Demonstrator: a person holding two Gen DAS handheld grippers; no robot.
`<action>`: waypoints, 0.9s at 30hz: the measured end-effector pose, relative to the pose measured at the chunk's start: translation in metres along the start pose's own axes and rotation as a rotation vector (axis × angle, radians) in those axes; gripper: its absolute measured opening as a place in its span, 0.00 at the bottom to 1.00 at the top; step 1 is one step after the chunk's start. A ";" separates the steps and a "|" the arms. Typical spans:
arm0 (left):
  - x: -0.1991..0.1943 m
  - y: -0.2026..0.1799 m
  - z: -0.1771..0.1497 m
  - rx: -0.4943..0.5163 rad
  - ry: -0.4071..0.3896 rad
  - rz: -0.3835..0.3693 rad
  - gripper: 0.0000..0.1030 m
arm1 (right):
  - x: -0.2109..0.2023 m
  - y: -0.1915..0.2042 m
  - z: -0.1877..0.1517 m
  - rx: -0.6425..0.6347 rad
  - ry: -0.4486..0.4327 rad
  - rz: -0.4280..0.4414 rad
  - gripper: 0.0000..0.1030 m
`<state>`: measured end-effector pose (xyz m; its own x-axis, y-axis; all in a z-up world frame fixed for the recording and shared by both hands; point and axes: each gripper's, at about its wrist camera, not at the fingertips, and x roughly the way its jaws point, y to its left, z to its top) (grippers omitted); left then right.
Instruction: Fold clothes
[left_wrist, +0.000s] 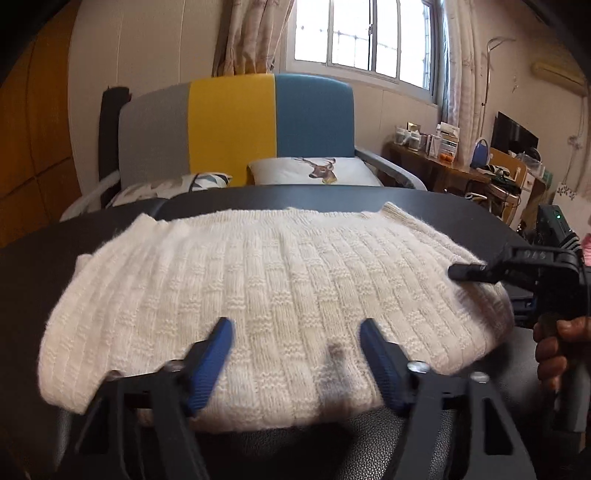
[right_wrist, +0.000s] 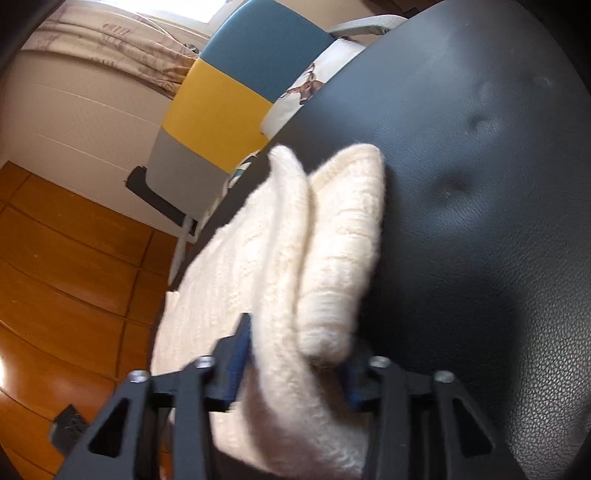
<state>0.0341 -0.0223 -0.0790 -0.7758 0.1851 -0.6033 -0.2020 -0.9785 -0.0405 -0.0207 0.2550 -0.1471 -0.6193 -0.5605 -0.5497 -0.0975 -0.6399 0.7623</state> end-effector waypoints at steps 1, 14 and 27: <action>0.000 -0.002 -0.001 0.004 0.000 0.003 0.44 | 0.002 -0.001 -0.001 0.000 -0.002 -0.003 0.30; 0.023 -0.005 -0.029 0.030 0.031 -0.012 0.12 | 0.007 0.001 -0.003 0.006 -0.009 -0.010 0.23; 0.022 0.001 -0.032 0.014 0.019 -0.049 0.12 | -0.012 0.066 0.010 0.043 -0.026 0.105 0.18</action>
<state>0.0359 -0.0218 -0.1180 -0.7533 0.2314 -0.6156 -0.2483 -0.9669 -0.0596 -0.0274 0.2243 -0.0871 -0.6481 -0.6092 -0.4570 -0.0634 -0.5548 0.8295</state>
